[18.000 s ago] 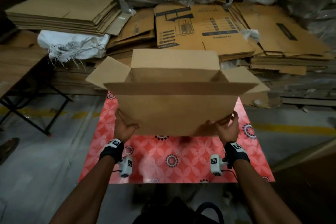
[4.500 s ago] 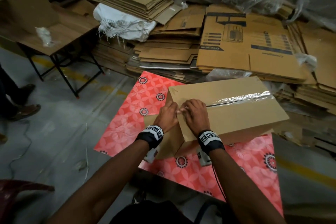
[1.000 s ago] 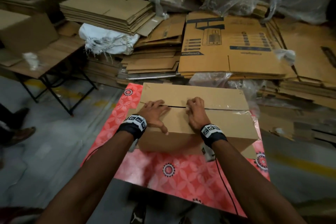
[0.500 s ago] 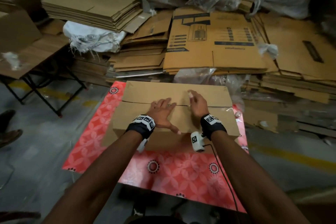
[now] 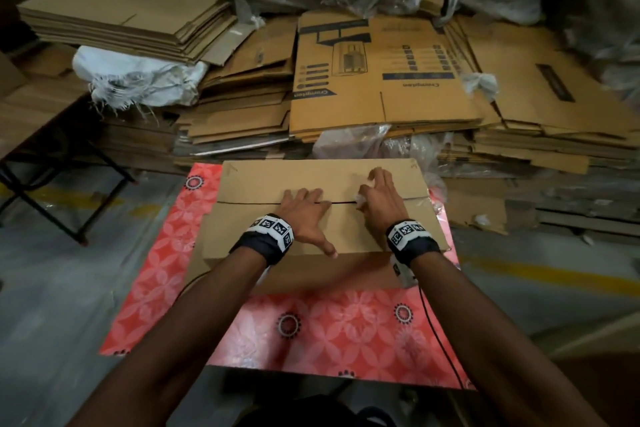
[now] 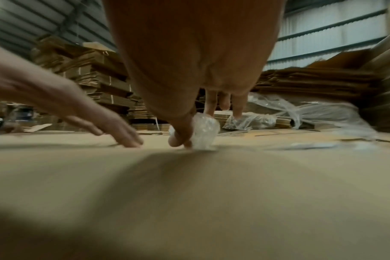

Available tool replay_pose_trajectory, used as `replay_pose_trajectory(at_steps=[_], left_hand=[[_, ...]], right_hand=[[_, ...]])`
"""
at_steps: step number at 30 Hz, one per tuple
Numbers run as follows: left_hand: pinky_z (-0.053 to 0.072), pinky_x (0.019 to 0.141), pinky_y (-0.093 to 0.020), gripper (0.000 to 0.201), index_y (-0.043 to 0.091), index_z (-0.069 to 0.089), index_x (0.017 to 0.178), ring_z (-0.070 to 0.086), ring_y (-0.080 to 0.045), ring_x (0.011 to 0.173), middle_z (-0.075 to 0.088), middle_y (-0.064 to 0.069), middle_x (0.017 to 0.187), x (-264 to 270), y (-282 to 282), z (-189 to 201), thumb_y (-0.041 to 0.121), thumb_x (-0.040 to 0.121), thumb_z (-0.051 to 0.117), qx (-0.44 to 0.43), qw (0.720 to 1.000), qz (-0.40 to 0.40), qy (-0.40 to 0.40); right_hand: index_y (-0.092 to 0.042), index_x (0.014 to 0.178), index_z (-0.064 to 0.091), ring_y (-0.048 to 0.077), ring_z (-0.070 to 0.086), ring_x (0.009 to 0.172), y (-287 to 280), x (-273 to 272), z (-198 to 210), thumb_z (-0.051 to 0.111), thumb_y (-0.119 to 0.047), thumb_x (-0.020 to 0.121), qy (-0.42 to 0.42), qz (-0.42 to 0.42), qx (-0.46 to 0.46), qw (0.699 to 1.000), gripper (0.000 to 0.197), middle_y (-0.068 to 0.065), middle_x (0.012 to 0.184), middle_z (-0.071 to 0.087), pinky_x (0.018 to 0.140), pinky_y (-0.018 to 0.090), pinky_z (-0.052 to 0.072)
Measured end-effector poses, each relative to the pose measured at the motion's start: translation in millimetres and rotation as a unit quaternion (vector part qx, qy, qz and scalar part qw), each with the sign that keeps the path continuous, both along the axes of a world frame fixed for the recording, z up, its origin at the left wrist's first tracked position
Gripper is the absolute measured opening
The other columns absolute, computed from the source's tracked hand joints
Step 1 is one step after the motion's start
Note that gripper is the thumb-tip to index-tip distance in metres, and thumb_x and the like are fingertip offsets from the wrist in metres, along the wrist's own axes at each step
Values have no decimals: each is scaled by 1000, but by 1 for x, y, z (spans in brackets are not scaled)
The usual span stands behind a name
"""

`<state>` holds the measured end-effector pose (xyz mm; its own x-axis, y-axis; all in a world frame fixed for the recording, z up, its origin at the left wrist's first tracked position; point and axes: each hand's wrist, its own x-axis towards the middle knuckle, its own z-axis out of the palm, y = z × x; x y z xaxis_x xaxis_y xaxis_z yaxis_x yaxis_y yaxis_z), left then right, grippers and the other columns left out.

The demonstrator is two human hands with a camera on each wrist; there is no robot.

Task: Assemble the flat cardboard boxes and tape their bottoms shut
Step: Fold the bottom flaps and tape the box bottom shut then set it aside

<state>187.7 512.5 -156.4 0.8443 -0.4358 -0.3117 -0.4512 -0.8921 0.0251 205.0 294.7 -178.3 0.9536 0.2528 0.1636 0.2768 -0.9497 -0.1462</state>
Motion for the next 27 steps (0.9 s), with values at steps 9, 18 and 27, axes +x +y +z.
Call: replay_pose_trajectory(at_steps=[9,18,27], left_hand=[[30,110,-60,118,25,47,143,45,-33,129,45,-7,146,19,16,19,97,50,60,9,1000,-22,20],[18,118,-65,97,33,21,159,9,-38,153,4,-12,170,5,-53,-7,80,82,56,-87,994,-40,59],[16,115,-73,96,30,18,161,1,-41,154,-4,-14,170,7,-60,-12,74,86,58,-52,995,-38,74]], right_hand=[[-21,88,58,26,64,100,-37,-15,-3,60,-21,100,190,-142,600,764,12,6,99,68,87,37,51],[-16,144,56,31,54,122,-43,-19,-12,60,-11,98,64,-127,339,930,47,13,132,54,106,38,44],[-9,122,59,28,27,141,-77,-67,-6,61,0,91,41,-103,130,985,33,14,157,27,114,30,26]])
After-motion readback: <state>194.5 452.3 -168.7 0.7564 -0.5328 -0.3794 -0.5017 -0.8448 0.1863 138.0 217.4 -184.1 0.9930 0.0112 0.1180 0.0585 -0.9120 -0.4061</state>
